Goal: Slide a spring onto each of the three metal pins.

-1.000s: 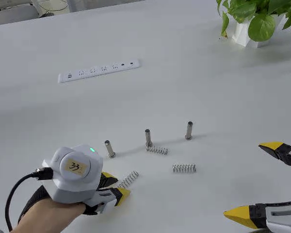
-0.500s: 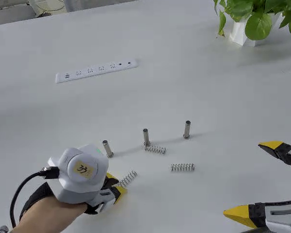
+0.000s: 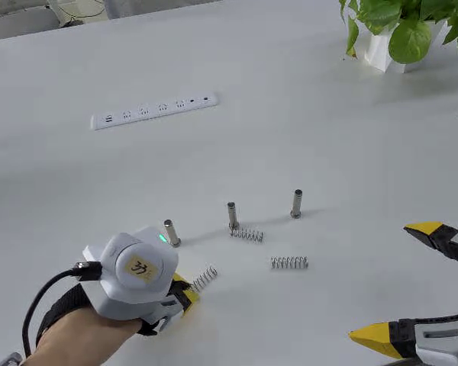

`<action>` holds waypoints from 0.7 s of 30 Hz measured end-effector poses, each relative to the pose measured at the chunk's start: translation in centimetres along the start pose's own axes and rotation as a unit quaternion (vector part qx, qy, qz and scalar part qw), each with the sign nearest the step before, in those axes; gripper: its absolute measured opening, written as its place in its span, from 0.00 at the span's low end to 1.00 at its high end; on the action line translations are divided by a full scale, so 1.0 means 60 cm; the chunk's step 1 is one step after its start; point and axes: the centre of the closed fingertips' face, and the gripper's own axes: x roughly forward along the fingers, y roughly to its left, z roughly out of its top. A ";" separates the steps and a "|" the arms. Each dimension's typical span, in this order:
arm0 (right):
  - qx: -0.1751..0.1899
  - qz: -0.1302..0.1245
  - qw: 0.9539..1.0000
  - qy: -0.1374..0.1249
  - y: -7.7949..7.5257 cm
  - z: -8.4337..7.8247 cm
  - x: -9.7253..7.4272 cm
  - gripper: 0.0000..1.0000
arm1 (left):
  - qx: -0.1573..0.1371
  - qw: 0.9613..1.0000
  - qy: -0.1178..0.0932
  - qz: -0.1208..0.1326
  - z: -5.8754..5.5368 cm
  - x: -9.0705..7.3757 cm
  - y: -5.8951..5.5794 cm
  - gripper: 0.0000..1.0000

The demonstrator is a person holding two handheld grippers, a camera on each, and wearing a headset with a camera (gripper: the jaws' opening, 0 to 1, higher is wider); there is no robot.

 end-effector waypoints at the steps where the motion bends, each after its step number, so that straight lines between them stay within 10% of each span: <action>1: -0.001 0.001 1.000 0.000 0.001 0.001 0.001 0.96 | -0.003 1.000 -0.002 0.003 -0.001 0.000 0.000 0.07; 10: -0.009 0.008 1.000 0.000 0.004 0.008 0.005 0.96 | -0.020 0.999 -0.024 0.012 -0.002 -0.004 -0.004 0.07; 21: -0.022 0.022 1.000 -0.003 0.012 0.025 0.012 0.96 | -0.042 0.996 -0.080 0.008 0.038 -0.034 -0.012 0.07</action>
